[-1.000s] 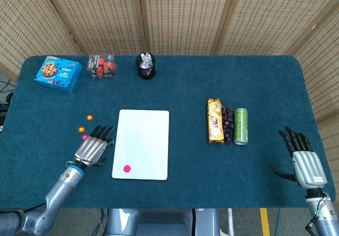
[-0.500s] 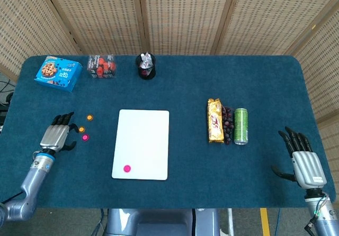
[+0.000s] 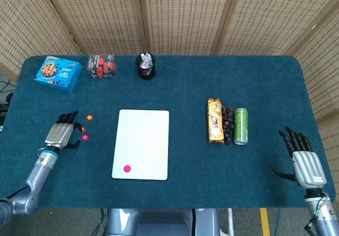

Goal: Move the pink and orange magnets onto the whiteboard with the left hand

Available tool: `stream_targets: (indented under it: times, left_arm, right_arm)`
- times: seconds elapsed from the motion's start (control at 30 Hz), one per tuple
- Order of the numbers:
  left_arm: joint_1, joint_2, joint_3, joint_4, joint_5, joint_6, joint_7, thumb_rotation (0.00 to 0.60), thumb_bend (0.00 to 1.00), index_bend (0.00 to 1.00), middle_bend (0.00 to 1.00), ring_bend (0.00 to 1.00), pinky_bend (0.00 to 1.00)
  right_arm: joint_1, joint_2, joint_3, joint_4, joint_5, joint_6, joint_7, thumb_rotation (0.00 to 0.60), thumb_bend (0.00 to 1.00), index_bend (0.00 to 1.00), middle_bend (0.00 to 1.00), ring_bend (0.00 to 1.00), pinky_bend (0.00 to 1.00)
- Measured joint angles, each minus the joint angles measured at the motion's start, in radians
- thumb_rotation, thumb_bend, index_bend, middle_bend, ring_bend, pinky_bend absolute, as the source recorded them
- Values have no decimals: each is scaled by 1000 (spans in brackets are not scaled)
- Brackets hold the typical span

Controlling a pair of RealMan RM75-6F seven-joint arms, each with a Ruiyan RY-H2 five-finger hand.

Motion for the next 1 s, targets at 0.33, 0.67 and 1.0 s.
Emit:
stream_targets:
  times: [0.33,0.67,1.0]
  left_arm:
    - [-7,-34,-18,20,-26,-17,47,600,324,407,0,0,0]
    - [-6,-47,-22,24,-34,-30,66,600,324,408,0,0,0]
    - [-7,-61,-26,31,-38,-38,78,600,333,516,0,0,0]
  right_arm:
    - [0,0,0,0,0,1,2,600,258,0,0,0,0]
    - [0,1,0,-1,0,-1,3,600,258,0,0,0,0]
    - [0,2,0,-1,0,-2,6,600,258,0,0,0,0]
